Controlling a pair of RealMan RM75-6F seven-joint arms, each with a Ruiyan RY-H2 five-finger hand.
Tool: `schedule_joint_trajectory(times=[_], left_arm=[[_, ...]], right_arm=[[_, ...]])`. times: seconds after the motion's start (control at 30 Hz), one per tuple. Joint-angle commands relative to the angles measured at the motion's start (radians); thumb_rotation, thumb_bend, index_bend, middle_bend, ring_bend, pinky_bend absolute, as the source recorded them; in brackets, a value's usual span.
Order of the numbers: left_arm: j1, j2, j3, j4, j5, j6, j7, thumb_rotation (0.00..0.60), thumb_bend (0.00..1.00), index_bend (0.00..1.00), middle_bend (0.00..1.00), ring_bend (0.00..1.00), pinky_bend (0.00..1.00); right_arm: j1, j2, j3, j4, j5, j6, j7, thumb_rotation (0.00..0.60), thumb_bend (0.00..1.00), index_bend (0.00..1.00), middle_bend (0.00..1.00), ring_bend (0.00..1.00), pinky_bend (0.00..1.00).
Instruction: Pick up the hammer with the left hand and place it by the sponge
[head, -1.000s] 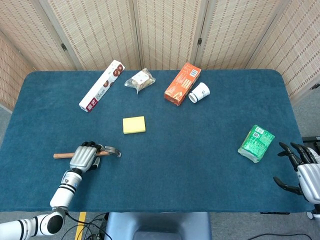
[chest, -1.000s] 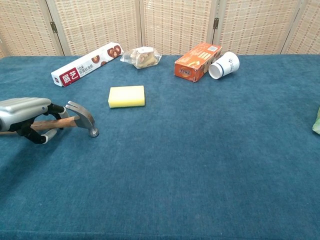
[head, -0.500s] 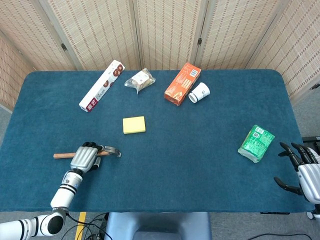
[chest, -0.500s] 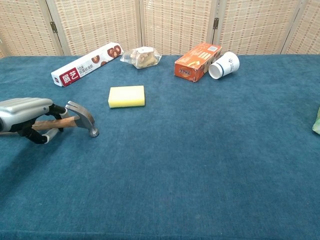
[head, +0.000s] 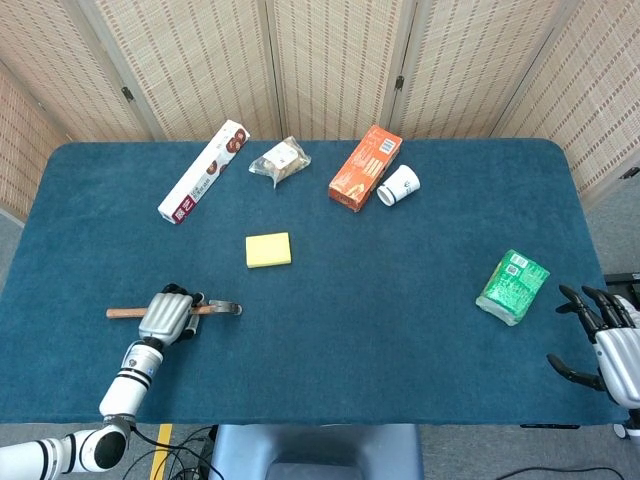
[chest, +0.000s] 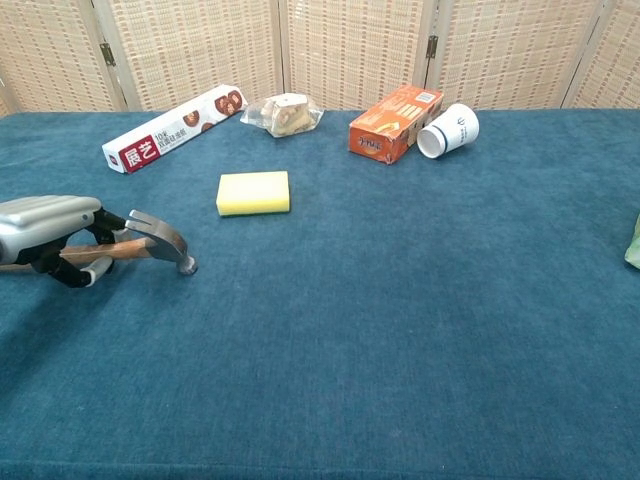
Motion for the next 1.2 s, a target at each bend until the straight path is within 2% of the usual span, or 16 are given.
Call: schedule_joint_trajectory(times=[0.03,0.63,1.2], left_arm=[[0.0,0.001,0.001,0.002,0.001,0.0,-0.002,0.6,0.63,0.46,0.54,0.37,0.24],[0.016,0.003,-0.005,0.033,0.075,0.017,-0.09,0.6,0.67,0.61,0.71,0.57,0.63],[0.004,0.043,-0.071,0.032,0.311,0.041,-0.422,0.6,0.73,0.69,0.8,0.65,0.69]], right_arm=[[-0.001,0.001,0.0,-0.002,0.0,0.001,-0.001,0.6,0.12,0.08,0.32,0.1,0.12],[-0.003,0.004,0.0,-0.012,0.0,0.002,-0.012,0.6,0.12,0.08,0.32,0.1,0.12],[-0.008,0.005,-0.001,-0.012,0.0,0.007,-0.011,0.6,0.12,0.08,0.32,0.1,0.12]])
